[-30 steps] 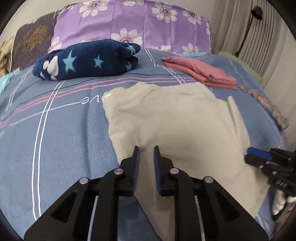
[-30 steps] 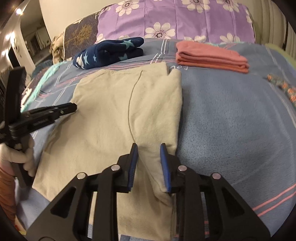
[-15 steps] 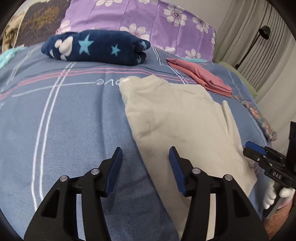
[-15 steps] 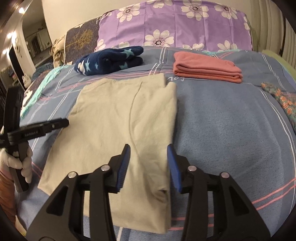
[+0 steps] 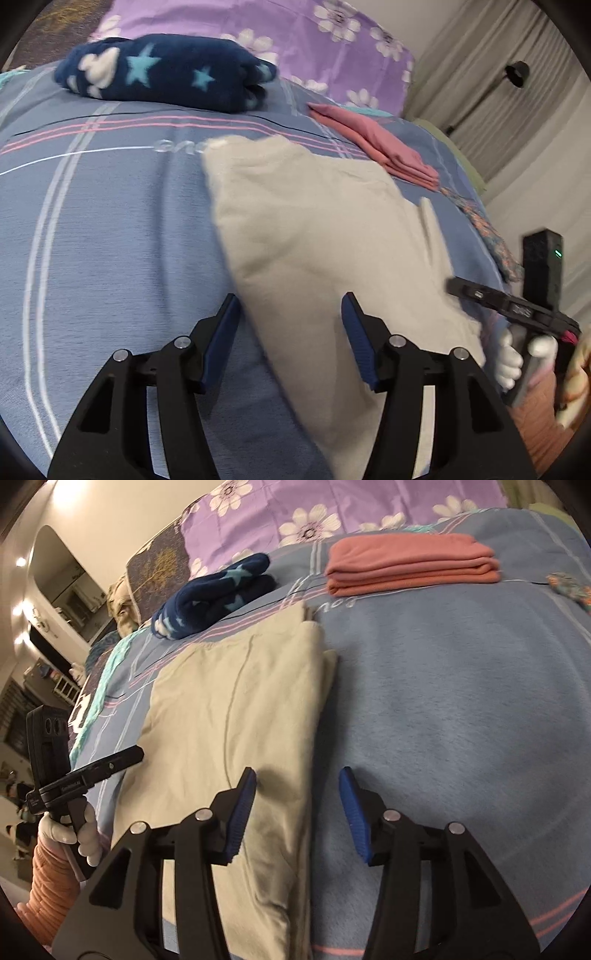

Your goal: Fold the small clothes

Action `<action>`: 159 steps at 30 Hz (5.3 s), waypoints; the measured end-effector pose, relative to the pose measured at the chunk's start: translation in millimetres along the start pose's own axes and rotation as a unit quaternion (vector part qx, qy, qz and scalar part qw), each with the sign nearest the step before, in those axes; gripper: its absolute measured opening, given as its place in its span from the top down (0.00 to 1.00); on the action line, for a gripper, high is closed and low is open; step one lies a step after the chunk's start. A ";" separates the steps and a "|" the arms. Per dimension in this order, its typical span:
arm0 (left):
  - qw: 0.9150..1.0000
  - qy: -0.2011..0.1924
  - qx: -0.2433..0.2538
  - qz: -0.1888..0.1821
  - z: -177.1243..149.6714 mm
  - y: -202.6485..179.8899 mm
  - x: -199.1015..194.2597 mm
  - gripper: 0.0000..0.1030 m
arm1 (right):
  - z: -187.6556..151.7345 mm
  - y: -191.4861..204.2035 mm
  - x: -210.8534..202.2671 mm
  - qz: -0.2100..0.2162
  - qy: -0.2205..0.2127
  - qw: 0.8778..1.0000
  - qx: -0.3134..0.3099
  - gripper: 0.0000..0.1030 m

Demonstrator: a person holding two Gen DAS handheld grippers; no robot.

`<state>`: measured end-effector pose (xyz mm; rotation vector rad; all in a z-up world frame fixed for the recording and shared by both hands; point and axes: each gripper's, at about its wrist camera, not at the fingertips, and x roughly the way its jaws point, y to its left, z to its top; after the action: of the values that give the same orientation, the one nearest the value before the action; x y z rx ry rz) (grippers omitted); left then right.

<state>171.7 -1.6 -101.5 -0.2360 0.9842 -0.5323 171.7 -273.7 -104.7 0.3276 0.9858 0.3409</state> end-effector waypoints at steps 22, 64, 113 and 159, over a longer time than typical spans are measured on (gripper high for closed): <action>1.000 0.005 0.006 0.010 6.4 4.5 6.6 0.46 | 15.3 -2.1 16.2 0.043 0.032 0.998 -0.018 0.52; 0.973 -0.162 0.166 -0.008 24.6 -152.6 -101.4 0.82 | -6.3 73.9 -168.1 0.004 -0.188 0.974 -0.130 0.83; 0.922 -0.101 0.354 -0.122 100.4 -530.3 46.0 0.82 | 16.3 -172.8 -416.4 -0.279 -0.347 0.892 0.079 0.83; 0.958 -0.039 0.280 -0.044 8.0 -342.3 98.0 0.29 | -73.3 -130.8 -264.1 -0.321 -0.251 0.912 0.054 0.33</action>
<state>112.0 -344.0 -23.8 0.2068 0.7134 -0.8540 -7.7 -494.7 1.3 0.1603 0.5535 -0.3895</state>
